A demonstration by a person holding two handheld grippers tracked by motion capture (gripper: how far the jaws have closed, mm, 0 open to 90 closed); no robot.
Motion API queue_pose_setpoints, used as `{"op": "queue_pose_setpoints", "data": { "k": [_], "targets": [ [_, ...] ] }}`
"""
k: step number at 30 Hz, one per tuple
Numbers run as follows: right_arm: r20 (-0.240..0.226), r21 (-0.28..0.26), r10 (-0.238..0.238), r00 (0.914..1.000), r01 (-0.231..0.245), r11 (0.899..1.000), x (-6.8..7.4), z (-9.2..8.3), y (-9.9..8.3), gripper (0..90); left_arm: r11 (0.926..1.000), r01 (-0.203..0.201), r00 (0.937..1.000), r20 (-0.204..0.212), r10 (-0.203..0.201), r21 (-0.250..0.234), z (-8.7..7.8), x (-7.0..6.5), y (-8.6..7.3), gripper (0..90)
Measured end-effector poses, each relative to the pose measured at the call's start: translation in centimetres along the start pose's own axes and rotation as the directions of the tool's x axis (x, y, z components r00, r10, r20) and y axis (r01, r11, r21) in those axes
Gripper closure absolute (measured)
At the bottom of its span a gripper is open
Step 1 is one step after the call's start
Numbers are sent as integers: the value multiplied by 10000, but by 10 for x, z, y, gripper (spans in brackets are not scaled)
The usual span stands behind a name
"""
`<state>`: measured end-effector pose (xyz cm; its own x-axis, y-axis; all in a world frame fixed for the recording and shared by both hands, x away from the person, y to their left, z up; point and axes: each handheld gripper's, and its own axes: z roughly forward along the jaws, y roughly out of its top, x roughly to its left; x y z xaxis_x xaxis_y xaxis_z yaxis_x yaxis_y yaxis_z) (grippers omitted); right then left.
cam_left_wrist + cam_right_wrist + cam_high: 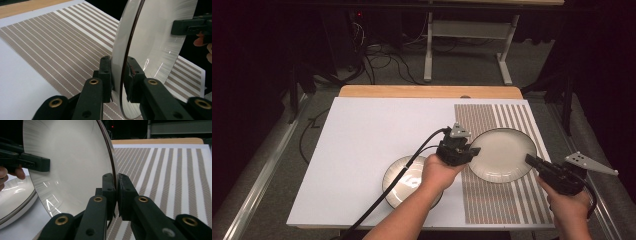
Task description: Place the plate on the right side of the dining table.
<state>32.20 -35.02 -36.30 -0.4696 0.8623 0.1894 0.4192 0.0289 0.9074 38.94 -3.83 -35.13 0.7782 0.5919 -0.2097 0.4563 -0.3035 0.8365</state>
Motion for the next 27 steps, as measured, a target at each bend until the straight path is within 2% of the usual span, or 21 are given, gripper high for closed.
{"op": "queue_pose_setpoints", "data": {
  "k": [8, 11, 20, 27],
  "targets": [
    [383, 235, 278, 9989, -287, 9993, -18, 1, -8, 874, 9989, 119, 9999, -34, -118, 459, 25, -1, 5, 767],
    [515, 341, 338, 9981, -356, 9988, -22, 3, -10, 873, 9976, 306, 9995, -77, -301, 627, 34, 1, 4, 764],
    [750, 637, 303, 9967, -351, 9974, -27, 8, -16, 873, 9937, 682, 9977, -45, -681, 894, 46, 5, -2, 753],
    [814, 826, 216, 9964, -284, 9962, -28, 12, -19, 873, 9924, 648, 9978, -187, -632, 1042, 51, 7, -5, 746]
  ]
}}
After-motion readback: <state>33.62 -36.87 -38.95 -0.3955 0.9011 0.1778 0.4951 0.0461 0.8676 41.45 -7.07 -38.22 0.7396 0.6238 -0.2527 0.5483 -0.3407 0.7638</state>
